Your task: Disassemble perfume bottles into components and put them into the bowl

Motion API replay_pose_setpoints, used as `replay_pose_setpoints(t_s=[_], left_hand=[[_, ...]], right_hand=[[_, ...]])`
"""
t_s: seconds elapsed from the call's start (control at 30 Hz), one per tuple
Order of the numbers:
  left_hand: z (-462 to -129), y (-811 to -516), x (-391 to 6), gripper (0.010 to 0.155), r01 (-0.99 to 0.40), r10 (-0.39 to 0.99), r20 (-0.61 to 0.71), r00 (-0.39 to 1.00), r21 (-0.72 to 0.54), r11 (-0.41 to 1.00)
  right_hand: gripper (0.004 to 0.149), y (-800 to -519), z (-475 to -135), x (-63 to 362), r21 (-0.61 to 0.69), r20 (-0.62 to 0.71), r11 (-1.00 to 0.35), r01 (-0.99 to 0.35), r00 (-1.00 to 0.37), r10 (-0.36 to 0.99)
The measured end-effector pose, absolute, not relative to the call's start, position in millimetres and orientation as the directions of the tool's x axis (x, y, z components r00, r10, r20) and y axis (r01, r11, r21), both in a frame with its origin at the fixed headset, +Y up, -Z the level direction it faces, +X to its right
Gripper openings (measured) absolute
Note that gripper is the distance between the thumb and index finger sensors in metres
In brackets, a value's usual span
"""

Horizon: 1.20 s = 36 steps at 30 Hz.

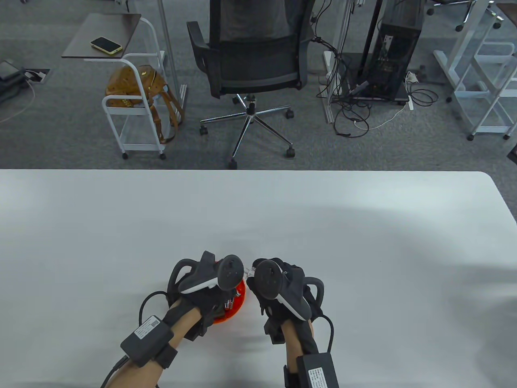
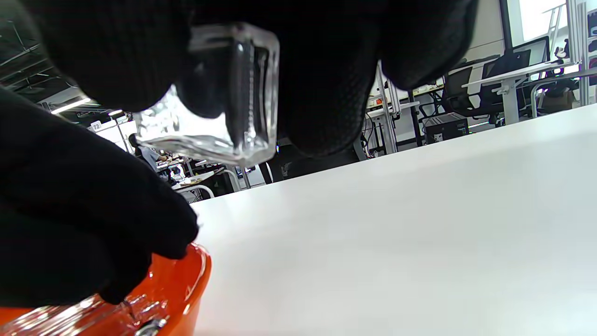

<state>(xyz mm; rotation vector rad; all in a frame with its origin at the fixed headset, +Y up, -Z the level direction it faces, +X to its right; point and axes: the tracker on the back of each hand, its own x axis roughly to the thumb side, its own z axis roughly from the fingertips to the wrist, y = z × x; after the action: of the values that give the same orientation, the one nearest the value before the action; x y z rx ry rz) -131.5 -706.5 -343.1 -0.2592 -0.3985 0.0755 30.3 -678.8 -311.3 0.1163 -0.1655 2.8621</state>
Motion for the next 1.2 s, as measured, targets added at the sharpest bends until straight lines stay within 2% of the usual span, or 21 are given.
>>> replay_pose_setpoints(t_s=[0.17, 0.37, 0.53, 0.63, 0.73, 0.8, 0.9, 1.03, 1.2], left_hand=[[-338, -695, -160, 0.058, -0.095, 0.165, 0.306, 0.938, -0.229, 0.969], [-326, -679, -224, 0.06, -0.249, 0.28, 0.232, 0.932, -0.153, 0.956], [-308, -687, -269, 0.059, -0.274, 0.283, 0.208, 0.936, -0.075, 0.959], [-303, -705, -292, 0.06, -0.275, 0.285, 0.173, 0.943, -0.081, 0.958], [-307, -715, -299, 0.061, -0.319, 0.34, 0.138, 0.93, -0.153, 0.935], [-309, -717, -299, 0.061, -0.325, 0.346, 0.141, 0.927, -0.153, 0.933], [-308, -717, -296, 0.061, -0.314, 0.34, 0.154, 0.928, -0.172, 0.934], [-306, -713, -295, 0.061, -0.323, 0.347, 0.173, 0.922, -0.153, 0.934], [-306, -715, -292, 0.061, -0.308, 0.336, 0.186, 0.923, -0.166, 0.937]], right_hand=[[0.056, -679, -310, 29, -0.097, 0.097, -0.959, -0.266, -0.962, 0.257], [0.055, -683, -310, 21, -0.091, 0.11, -0.966, -0.244, -0.966, 0.233], [0.055, -685, -309, 11, -0.112, 0.122, -0.965, -0.237, -0.967, 0.224], [0.056, -685, -307, -3, -0.095, 0.151, -0.961, -0.258, -0.958, 0.243], [0.055, -685, -312, -22, -0.086, 0.156, -0.967, -0.242, -0.961, 0.226], [0.054, -687, -318, -34, -0.086, 0.15, -0.976, -0.2, -0.971, 0.186], [0.055, -694, -338, -61, -0.045, 0.115, -0.998, -0.038, -0.993, 0.033], [0.056, -709, -351, -81, 0.005, 0.086, -0.995, 0.102, -0.991, -0.101], [0.056, -717, -353, -90, 0.024, 0.064, -0.988, 0.15, -0.987, -0.148]])
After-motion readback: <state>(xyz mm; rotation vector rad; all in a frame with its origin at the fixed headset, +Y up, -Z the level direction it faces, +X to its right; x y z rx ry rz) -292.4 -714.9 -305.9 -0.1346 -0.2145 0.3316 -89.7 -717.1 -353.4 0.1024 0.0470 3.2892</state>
